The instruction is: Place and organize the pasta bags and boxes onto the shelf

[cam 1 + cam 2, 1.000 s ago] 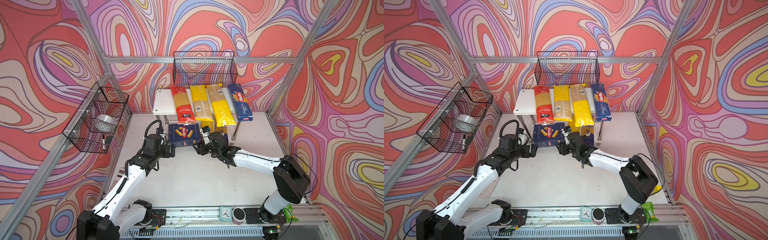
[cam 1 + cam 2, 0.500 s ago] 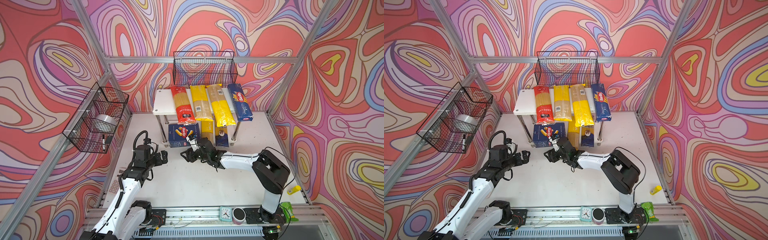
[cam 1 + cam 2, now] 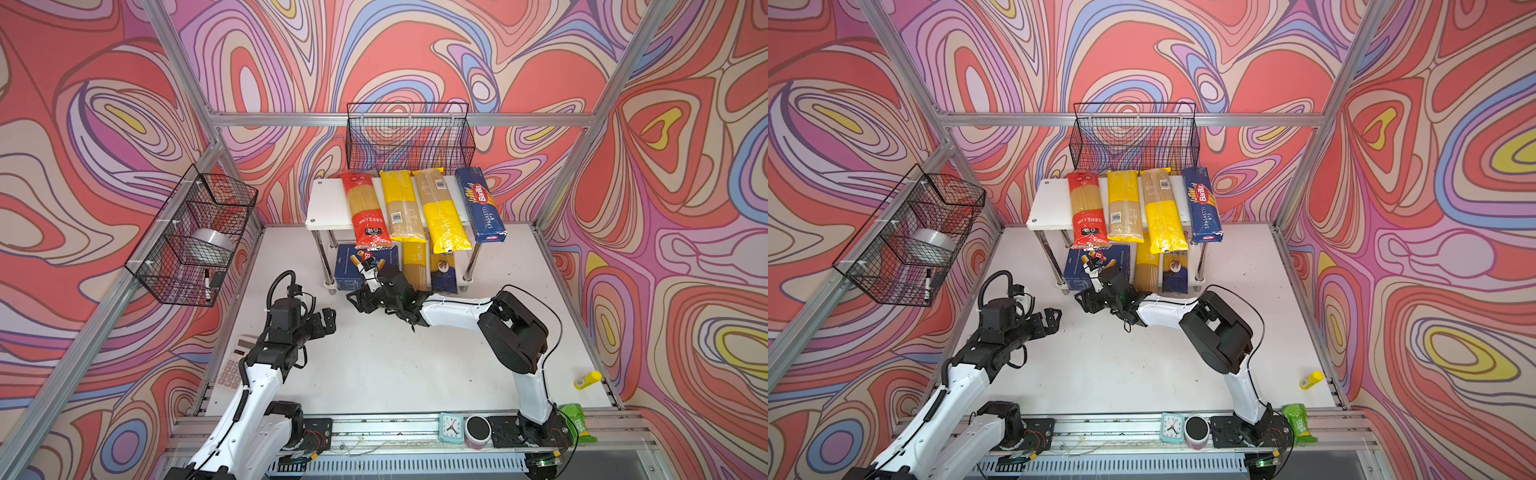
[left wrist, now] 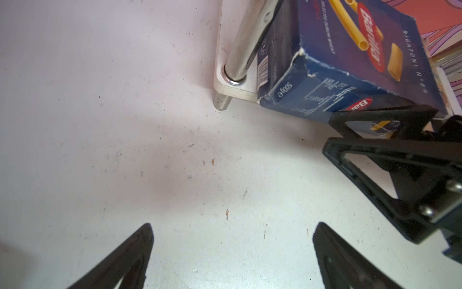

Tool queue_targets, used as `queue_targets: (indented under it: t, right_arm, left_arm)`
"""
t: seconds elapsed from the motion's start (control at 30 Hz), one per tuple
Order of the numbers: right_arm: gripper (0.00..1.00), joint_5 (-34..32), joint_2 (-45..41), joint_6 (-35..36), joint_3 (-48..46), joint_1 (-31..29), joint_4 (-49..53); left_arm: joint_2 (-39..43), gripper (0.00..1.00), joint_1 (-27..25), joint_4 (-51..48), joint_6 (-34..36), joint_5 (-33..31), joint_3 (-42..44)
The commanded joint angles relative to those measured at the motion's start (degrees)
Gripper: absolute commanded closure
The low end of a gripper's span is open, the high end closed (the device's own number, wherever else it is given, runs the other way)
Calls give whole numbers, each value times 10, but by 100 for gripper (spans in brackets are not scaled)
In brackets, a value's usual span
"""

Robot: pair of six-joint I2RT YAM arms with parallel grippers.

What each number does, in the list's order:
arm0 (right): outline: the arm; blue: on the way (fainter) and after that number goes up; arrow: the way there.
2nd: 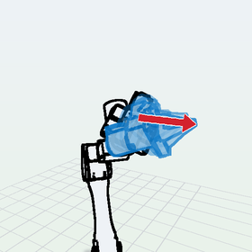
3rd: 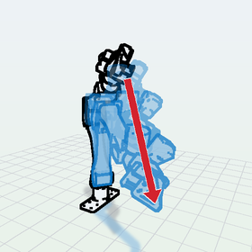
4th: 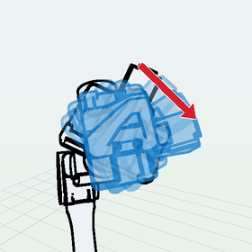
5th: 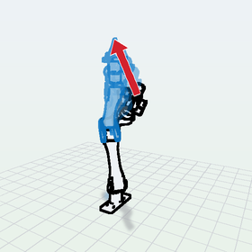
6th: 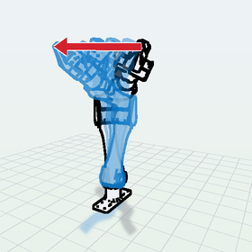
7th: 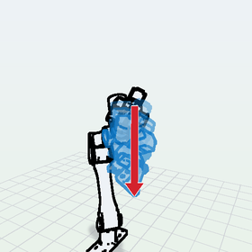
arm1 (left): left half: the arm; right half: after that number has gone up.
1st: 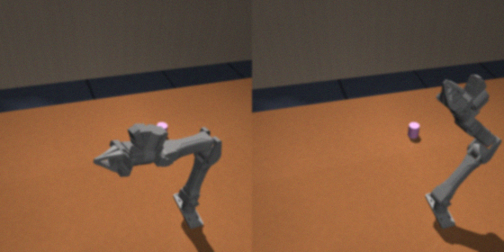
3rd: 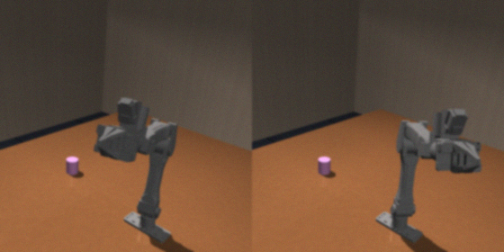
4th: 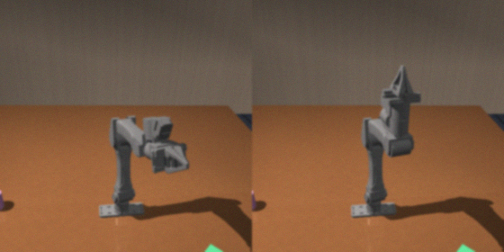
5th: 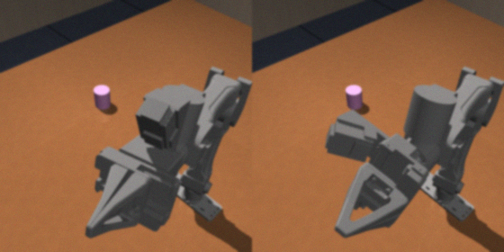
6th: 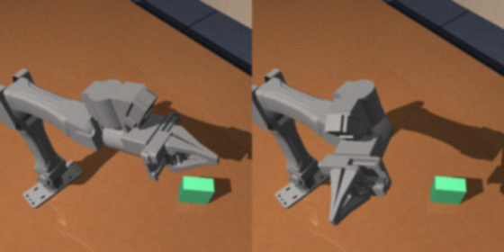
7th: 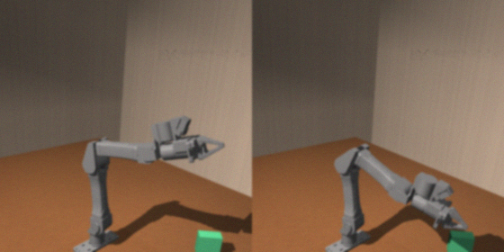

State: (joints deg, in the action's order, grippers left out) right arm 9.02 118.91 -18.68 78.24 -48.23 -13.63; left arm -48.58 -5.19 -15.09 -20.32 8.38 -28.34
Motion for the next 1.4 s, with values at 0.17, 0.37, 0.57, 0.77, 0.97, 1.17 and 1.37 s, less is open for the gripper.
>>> queue_targets:
  t: [0.17,0.37,0.57,0.77,0.97,1.17,1.37]
  right_arm:
    - [31,-30,38,29,57,13,35]
    - [29,-36,19,39,41,27,40]
    - [27,5,-27,35,-6,46,39]
    - [26,-3,-142,10,-134,43,14]
    - [17,-159,-327,30,-304,47,53]
    - [2,-373,-511,74,-416,107,116]
    - [2,-443,-572,126,-532,197,-21]
  left_arm:
    - [-17,0,4,43,19,-12,-6]
    - [-11,0,4,66,33,-15,-3]
    - [-35,0,4,125,60,-15,9]
    - [-48,0,4,148,77,-39,9]
    - [-72,0,9,255,121,-99,43]
    - [-173,0,31,444,177,-74,69]
    - [-283,0,48,476,178,-77,35]
